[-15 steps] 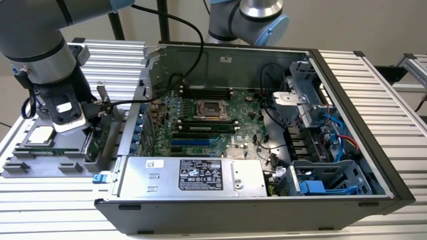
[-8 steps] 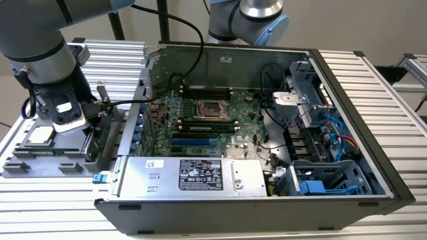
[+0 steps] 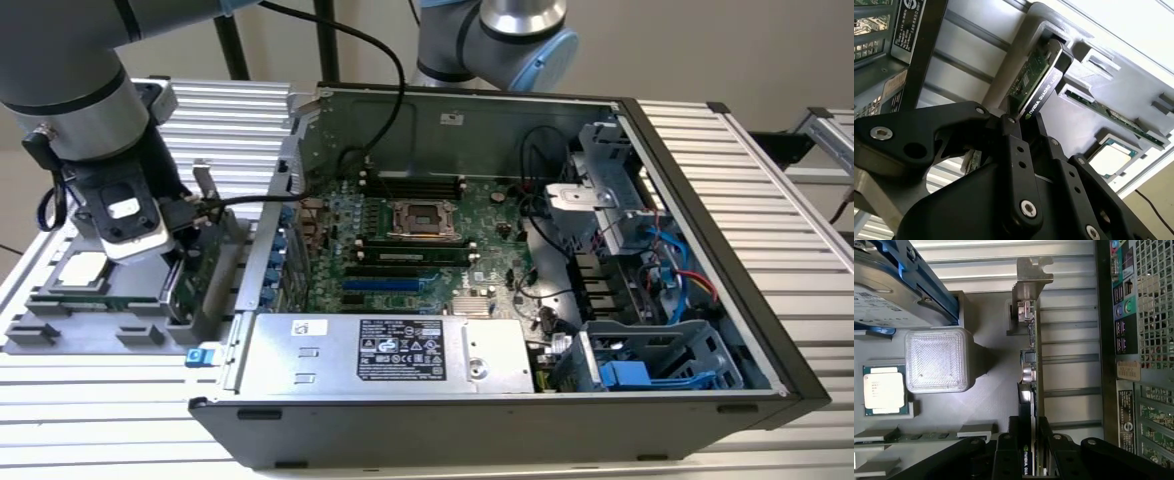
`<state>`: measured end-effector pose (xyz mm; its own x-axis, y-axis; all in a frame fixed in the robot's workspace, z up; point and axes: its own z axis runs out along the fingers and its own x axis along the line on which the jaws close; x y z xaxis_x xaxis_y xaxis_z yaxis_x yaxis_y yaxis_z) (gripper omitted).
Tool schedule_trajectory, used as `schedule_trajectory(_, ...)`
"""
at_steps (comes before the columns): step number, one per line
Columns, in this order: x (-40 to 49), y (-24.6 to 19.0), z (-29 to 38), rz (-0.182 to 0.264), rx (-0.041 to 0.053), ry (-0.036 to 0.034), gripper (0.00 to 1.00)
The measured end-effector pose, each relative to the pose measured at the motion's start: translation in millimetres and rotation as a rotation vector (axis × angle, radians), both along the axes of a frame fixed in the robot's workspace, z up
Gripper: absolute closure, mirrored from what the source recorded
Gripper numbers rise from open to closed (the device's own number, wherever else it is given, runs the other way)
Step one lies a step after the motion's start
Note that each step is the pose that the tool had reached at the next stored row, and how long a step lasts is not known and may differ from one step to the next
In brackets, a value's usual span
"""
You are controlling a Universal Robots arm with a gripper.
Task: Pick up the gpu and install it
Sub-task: 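Pick up the gpu and move the gpu toward the slot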
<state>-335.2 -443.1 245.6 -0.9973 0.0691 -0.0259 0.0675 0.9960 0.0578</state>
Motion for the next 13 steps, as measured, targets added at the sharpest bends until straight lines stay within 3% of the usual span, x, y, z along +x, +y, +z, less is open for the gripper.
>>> schedule_trajectory(13,0.0,0.0,14.5,0.000,0.0000,0.0004,1.00)
